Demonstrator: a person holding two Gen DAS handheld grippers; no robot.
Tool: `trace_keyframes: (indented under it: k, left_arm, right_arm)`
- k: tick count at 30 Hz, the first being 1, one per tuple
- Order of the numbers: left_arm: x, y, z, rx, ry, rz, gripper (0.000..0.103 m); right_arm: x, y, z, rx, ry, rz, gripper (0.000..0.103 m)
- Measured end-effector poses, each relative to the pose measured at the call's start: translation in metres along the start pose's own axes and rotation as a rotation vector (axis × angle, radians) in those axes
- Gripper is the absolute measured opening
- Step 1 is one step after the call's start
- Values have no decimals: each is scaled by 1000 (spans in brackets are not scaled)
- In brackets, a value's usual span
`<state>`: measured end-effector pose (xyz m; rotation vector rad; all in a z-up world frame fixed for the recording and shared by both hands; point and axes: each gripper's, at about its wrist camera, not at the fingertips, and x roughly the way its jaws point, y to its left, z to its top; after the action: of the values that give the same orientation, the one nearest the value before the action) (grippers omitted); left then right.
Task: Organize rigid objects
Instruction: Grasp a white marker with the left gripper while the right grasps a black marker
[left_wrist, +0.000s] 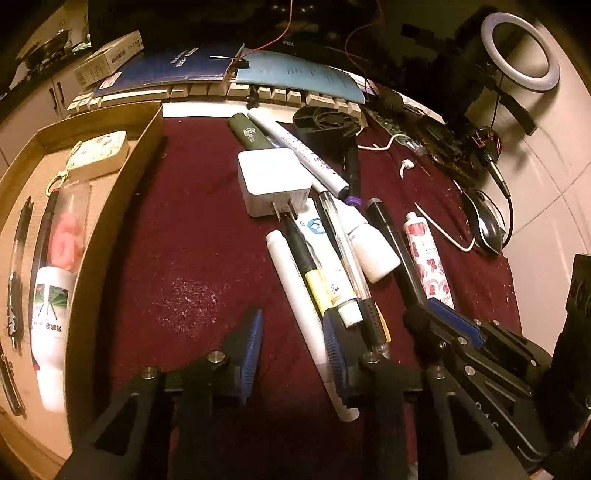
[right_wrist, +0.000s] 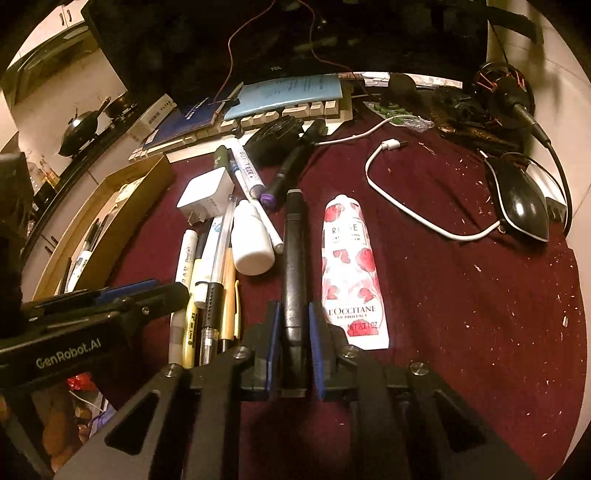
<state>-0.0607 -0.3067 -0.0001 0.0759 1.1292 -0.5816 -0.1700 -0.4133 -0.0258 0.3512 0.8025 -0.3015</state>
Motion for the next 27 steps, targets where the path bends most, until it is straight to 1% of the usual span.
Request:
trace_keyframes:
  k: [2, 4, 5, 6, 7, 9, 10, 12, 14, 16, 17, 19, 20, 21, 22, 23, 27]
  left_arm:
    - [1, -5, 3, 16, 8, 27, 35]
    - [4, -13, 7, 69, 7, 86, 35]
    - [8, -19, 10, 96, 4, 122, 33]
    - [8, -18, 11, 107, 1, 135, 27]
    - [8, -14, 11, 108, 1, 137, 21]
    - [3, -6, 7, 84, 6, 113, 15]
    - [1, -2, 5, 81, 6, 107, 13]
    - [-1, 2, 3, 76, 6, 97, 13]
    - [3, -5, 7, 106, 1, 117, 14]
    - [8, -14, 6, 170, -22, 136, 28]
    - [9, -17, 5, 191, -27, 132, 41]
    - [8, -18, 1, 204, -45, 134, 56]
    - [8, -17, -1, 198, -54, 138, 59]
    - [8, -17, -2, 198, -58, 133, 65]
    - [9, -19, -3, 221, -53, 131, 68]
    - [9, -19, -4, 224, -49, 130, 68]
    - [8, -14, -2, 198, -45, 96, 69]
  right_arm:
    - [0, 0, 0, -2, -1, 2, 15]
    - [0, 0, 0, 5, -2, 4, 15]
    - [1, 0, 1, 10, -5, 7, 15]
    - [1, 0, 1, 14, -5, 9, 15]
    - [1, -1, 1, 19, -5, 12, 15]
    - [1, -3, 0, 34, -1, 24, 15]
    - [0, -3, 0, 36, 0, 27, 15]
    - [0, -5, -1, 44, -6, 35, 15]
    - [0, -6, 0, 60, -10, 41, 15]
    - [1, -4, 0, 57, -9, 33, 15]
    - [1, -3, 0, 52, -7, 29, 15]
    - [1, -1, 0, 42, -2, 19, 15]
    - [1, -1, 0, 40, -1, 16, 15]
    - [0, 0, 0, 37, -2, 13, 15]
    - [0, 0, 0, 37, -2, 12, 15]
    - [0, -1, 0, 43, -1, 14, 15]
    - [0, -3, 0, 58, 1, 22, 15]
